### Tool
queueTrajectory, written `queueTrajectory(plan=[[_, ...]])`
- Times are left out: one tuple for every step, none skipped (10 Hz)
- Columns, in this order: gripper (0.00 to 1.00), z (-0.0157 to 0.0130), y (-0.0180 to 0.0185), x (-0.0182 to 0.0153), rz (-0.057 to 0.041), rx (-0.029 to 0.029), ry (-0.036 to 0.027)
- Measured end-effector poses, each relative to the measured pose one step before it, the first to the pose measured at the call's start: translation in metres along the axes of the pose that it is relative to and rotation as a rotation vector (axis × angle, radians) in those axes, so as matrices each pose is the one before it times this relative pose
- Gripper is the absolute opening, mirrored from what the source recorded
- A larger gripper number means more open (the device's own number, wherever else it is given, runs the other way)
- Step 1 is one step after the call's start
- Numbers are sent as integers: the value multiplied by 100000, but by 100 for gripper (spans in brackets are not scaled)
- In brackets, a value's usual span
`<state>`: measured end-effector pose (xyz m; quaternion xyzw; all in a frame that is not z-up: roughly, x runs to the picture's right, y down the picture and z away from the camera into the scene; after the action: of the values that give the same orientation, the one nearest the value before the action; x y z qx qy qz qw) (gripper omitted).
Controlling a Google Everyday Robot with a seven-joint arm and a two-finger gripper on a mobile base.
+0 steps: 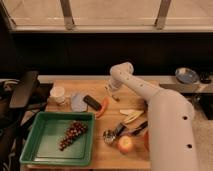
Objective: Place fork in table surface
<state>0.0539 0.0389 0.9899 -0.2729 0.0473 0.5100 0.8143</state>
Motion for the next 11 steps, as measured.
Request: queueTrajectory(plan=[[0,59,24,10,134,-189,125],[0,297,88,97,-310,-1723,-115],[0,58,13,-29,-11,-786,-280],[0,-115,164,126,-358,-101,334],[0,-90,54,25,-103,-38,132],[0,-10,9,22,41,-63,49],[0,-14,18,-4,-51,7,5],[0,-127,97,-26,-289,-80,-310],[0,-933,807,-706,-2429,-184,-3394],[0,-560,328,-517,-818,-59,-1804],[0,-1666,557,-916,-1668,221,-3331]])
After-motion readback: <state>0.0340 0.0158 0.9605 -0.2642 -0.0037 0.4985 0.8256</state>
